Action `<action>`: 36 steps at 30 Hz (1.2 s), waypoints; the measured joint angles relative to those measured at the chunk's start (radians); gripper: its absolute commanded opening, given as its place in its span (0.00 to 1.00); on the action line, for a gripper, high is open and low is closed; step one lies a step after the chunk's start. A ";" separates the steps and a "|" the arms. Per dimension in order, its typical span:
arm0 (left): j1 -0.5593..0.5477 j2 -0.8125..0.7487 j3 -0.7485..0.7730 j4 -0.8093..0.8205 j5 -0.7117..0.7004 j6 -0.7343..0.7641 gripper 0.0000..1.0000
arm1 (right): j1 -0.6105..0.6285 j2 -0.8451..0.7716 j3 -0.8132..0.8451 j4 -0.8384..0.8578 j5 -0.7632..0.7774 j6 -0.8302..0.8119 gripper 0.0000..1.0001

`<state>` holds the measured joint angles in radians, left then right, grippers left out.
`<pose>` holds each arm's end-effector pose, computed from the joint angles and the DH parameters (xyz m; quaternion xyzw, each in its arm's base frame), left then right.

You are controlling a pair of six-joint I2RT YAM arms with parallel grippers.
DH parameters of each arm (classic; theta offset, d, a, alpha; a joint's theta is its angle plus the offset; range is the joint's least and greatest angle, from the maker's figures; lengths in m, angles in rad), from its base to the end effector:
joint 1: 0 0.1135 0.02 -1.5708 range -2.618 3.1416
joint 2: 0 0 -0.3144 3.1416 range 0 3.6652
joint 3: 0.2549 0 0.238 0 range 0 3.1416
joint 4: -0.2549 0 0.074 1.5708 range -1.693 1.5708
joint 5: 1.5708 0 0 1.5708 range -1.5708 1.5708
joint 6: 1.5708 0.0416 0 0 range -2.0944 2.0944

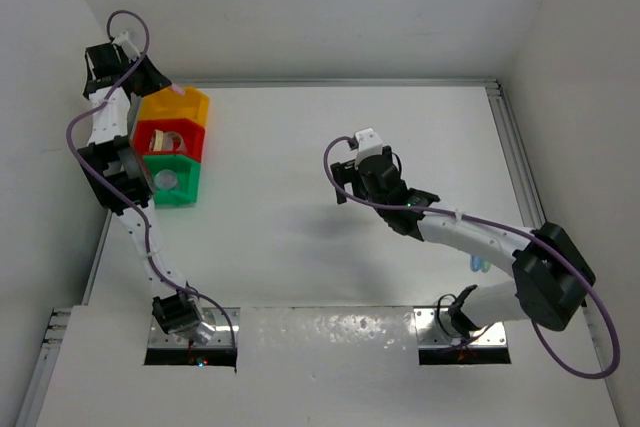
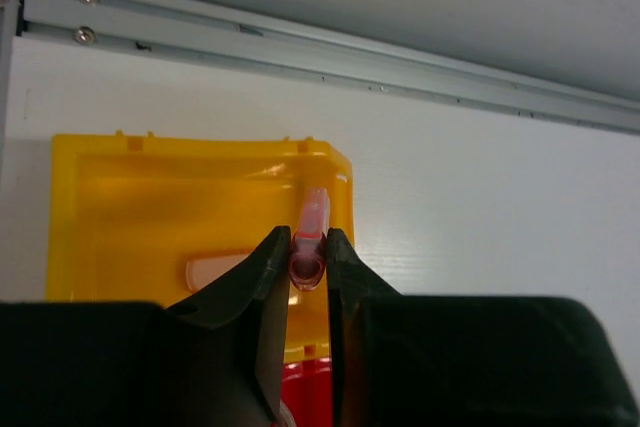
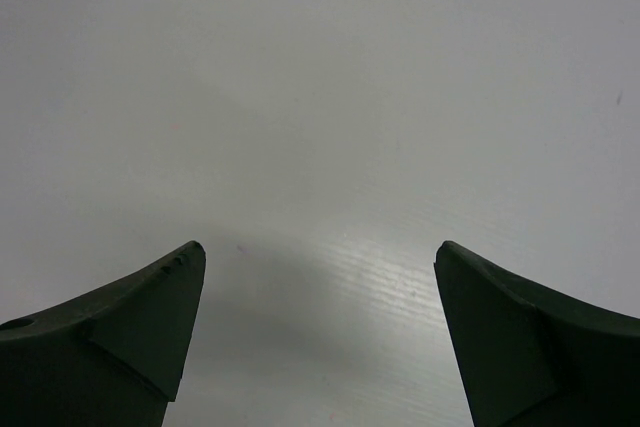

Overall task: Sort the stationery into containers
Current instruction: Place the stationery in the storage box, then pick up the stationery from the center of the board.

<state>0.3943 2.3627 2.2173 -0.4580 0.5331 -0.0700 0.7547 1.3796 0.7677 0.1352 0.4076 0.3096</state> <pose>0.5351 0.1997 0.2981 -0.0773 0.8593 -0.1577 0.4804 0.2174 0.1818 0.2875 -0.0819 0.8390 0.1095 0.5267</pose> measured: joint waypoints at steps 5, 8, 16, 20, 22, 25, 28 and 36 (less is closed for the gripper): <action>0.004 0.041 0.000 0.089 -0.030 -0.042 0.00 | -0.012 -0.042 -0.012 -0.090 0.017 0.041 0.95; 0.004 0.073 0.000 0.098 -0.040 -0.047 0.09 | -0.036 -0.080 -0.015 -0.148 0.021 0.074 0.97; 0.003 0.104 -0.070 0.102 -0.085 -0.030 0.59 | -0.201 -0.223 -0.024 -0.331 0.007 0.140 0.97; 0.000 0.103 -0.072 0.126 -0.103 -0.015 0.79 | -0.305 -0.292 -0.027 -0.433 -0.026 0.168 0.92; -0.002 0.098 -0.072 0.127 -0.111 -0.011 0.83 | -0.388 -0.326 -0.030 -0.498 -0.043 0.187 0.83; -0.006 0.074 -0.073 0.125 -0.134 -0.005 0.84 | -0.527 -0.360 -0.036 -0.601 -0.079 0.212 0.42; -0.012 0.026 -0.073 0.123 -0.154 -0.002 0.84 | -0.680 -0.361 -0.051 -0.689 -0.126 0.258 0.41; -0.026 -0.238 -0.157 0.092 -0.099 0.018 0.84 | -1.025 -0.328 -0.134 -0.827 -0.177 0.358 0.90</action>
<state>0.3679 2.1250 2.0602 -0.3656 0.4343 -0.0525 -0.2699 1.0515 0.6342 -0.6914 0.2306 0.6674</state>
